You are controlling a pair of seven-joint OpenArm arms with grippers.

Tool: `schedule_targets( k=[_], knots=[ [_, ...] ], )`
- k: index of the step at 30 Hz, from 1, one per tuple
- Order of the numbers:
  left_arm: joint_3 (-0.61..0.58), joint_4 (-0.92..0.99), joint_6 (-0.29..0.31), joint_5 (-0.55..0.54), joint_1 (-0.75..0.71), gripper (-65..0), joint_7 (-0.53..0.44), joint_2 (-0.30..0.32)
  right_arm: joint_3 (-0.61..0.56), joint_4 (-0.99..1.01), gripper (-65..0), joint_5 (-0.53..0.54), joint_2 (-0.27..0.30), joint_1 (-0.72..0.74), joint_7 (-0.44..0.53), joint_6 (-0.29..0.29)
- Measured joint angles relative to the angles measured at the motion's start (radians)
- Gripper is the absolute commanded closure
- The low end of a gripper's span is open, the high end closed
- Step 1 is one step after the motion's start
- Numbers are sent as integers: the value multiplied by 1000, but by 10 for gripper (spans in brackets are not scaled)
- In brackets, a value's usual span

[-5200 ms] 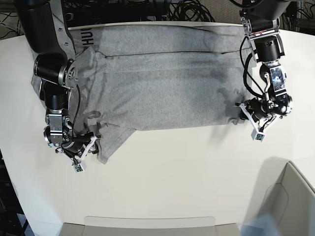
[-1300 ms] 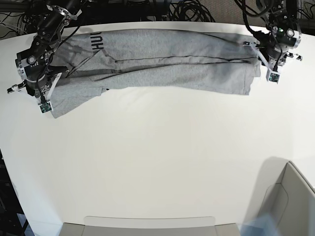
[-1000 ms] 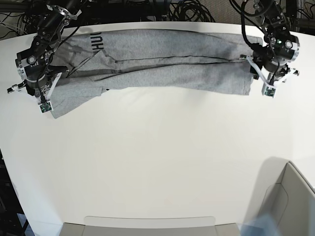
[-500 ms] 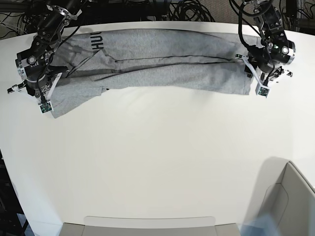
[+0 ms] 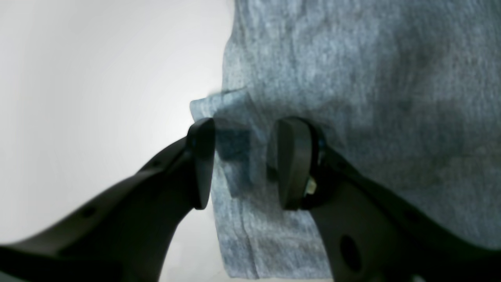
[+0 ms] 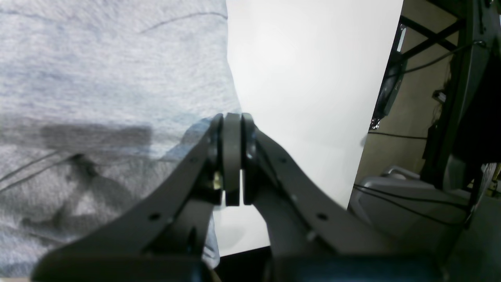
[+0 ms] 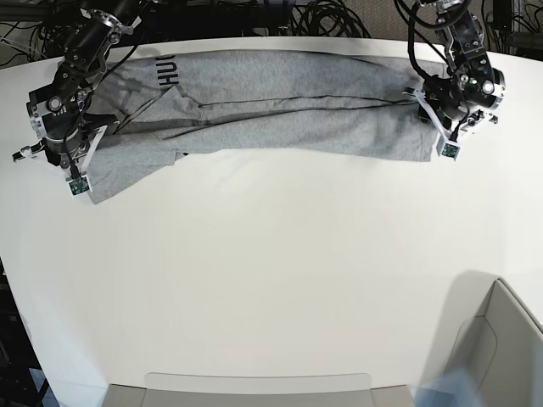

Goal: Fold the T-shirt properly
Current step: 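Lower the folded edge onto the shirt and hold it with both grippers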

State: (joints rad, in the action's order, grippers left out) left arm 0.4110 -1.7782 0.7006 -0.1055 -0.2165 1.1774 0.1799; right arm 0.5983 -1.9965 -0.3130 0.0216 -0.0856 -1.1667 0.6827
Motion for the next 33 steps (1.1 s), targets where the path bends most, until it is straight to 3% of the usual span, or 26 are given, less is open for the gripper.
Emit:
schedule_targets(
  k=[6, 20, 22, 26, 33],
  knots=[
    [2, 0, 0, 1, 1, 0, 3, 0, 0, 0, 0, 0, 0, 0, 0, 0],
    [10, -135, 0, 0, 3, 0, 124, 0, 7, 0, 0, 0, -16, 5, 0, 0],
    [10, -135, 0, 1, 3, -62, 138, -1, 7, 0, 0, 0, -16, 5, 0, 0],
    [11, -135, 0, 0, 10, -256, 151, -27, 5, 0, 0, 0, -17, 5, 0, 0],
    [31, -136, 1, 0, 49, -265, 170, -119, 2, 0, 0, 0, -19, 5, 0, 0]
  ],
)
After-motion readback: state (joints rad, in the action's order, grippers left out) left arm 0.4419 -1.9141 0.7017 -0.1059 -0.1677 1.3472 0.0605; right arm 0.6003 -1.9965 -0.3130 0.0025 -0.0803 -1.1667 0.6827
